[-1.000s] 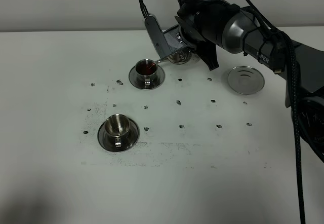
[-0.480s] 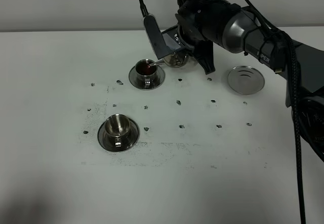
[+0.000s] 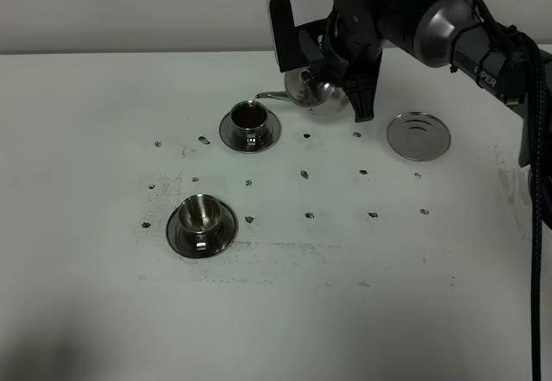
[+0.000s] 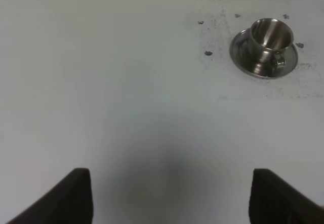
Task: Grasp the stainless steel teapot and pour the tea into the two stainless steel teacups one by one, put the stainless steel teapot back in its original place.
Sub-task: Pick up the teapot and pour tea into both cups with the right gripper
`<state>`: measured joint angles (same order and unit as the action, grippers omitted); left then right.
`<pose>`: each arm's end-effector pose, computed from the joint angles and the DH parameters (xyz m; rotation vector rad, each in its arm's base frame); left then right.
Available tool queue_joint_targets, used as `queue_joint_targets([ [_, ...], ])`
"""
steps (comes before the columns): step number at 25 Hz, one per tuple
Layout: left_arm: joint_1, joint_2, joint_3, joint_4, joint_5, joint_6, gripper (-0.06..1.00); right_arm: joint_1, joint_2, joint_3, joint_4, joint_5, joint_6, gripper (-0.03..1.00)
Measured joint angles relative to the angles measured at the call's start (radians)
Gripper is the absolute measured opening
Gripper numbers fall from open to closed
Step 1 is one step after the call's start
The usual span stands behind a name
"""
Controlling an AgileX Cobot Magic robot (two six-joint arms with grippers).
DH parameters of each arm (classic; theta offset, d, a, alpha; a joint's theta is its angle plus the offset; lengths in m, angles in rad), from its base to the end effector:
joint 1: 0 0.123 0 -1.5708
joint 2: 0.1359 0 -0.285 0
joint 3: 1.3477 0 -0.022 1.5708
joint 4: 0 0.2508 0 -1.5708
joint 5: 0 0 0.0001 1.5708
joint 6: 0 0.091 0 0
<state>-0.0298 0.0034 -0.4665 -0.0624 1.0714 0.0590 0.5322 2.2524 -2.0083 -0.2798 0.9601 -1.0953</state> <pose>-0.0013 -0.0049 0.2672 0.0947 2.0886 -0.0577 0.4407 0.2356 0.2215 -2.0853 1.7671 -0.5264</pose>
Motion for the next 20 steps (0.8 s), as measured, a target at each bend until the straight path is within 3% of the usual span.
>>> queue_joint_targets([
  [6, 0.0, 0.0, 0.0, 0.0, 0.0, 0.0, 0.63, -0.03, -0.008, 0.0, 0.165, 0.042, 0.026, 0.2],
  [11, 0.0, 0.0, 0.0, 0.0, 0.0, 0.0, 0.63, -0.03, -0.078, 0.006, 0.229, 0.073, 0.152, 0.2],
  [17, 0.0, 0.0, 0.0, 0.0, 0.0, 0.0, 0.63, -0.048, -0.229, 0.219, 0.337, -0.023, 0.262, 0.2],
  [20, 0.0, 0.0, 0.0, 0.0, 0.0, 0.0, 0.63, -0.052, -0.27, 0.33, 0.363, -0.088, 0.372, 0.2],
])
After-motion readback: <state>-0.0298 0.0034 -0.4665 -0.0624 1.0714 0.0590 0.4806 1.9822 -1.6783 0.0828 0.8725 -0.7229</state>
